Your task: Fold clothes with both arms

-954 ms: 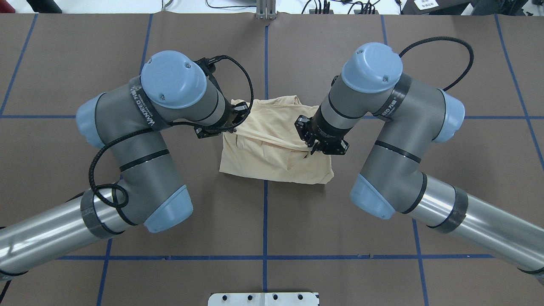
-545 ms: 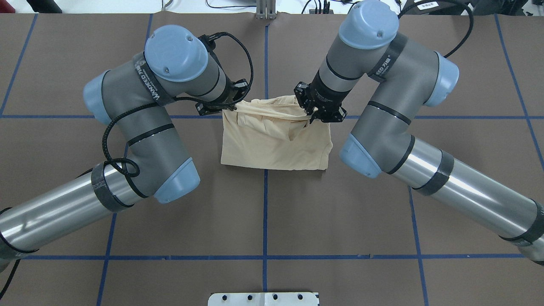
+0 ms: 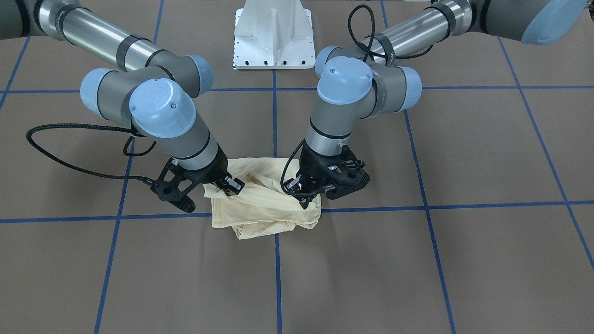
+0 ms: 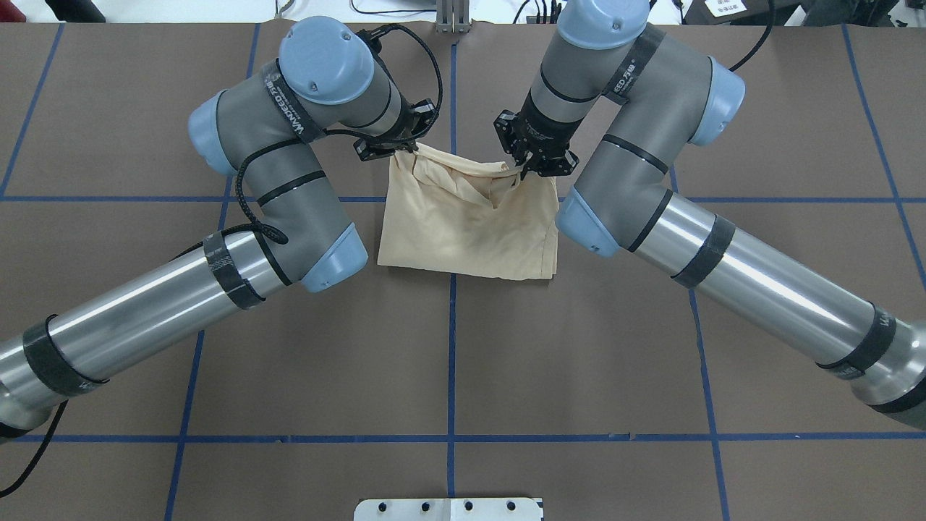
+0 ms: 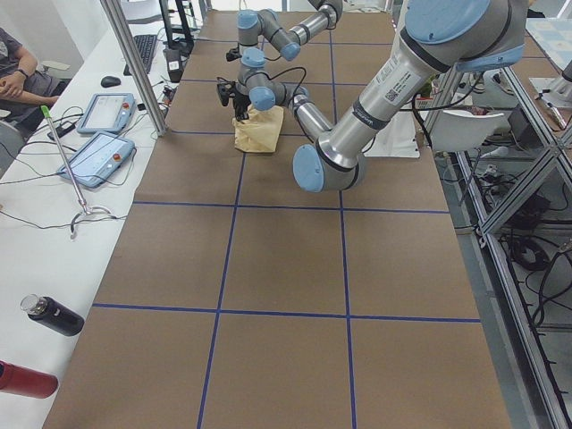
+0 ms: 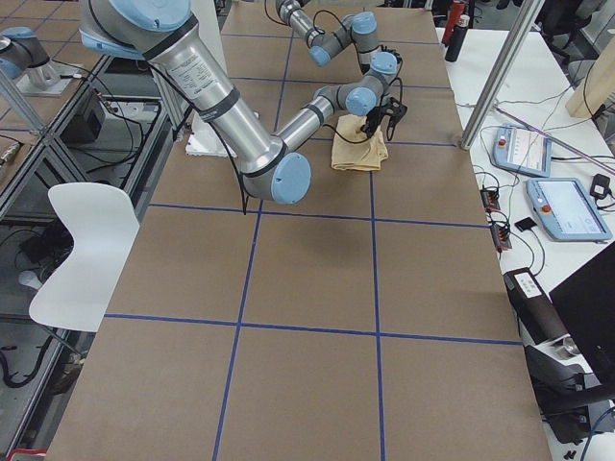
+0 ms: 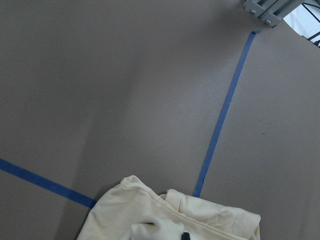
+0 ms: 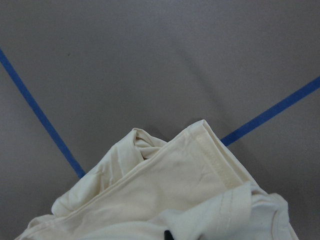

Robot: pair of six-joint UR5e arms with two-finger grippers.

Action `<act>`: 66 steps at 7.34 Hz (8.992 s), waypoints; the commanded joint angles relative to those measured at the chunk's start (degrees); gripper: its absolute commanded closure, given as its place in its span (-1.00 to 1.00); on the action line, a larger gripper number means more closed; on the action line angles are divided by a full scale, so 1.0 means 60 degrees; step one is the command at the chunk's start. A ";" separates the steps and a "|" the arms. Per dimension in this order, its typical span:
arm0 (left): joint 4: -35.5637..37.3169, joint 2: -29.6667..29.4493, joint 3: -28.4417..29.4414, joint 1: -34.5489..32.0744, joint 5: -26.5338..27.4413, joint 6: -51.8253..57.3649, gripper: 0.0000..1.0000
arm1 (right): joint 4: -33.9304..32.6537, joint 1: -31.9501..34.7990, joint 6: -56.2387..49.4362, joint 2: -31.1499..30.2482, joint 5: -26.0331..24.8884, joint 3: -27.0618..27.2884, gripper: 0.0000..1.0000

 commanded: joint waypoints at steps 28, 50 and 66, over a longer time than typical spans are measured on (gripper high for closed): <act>0.0978 0.3191 -0.3905 -0.0989 -0.0182 0.2398 -0.99 | 0.2647 -0.0849 -0.3376 0.2252 -0.3104 -0.4314 -0.98; 0.1080 0.3484 -0.4331 -0.1077 -0.0623 0.2501 -0.99 | 0.1778 -0.0789 -0.4584 0.2941 -0.2993 -0.4452 -0.98; 0.0774 0.5310 -0.5632 -0.1601 -0.0857 0.3857 -0.99 | -0.0609 0.1491 -0.7145 -0.0291 -0.1106 -0.0326 -1.00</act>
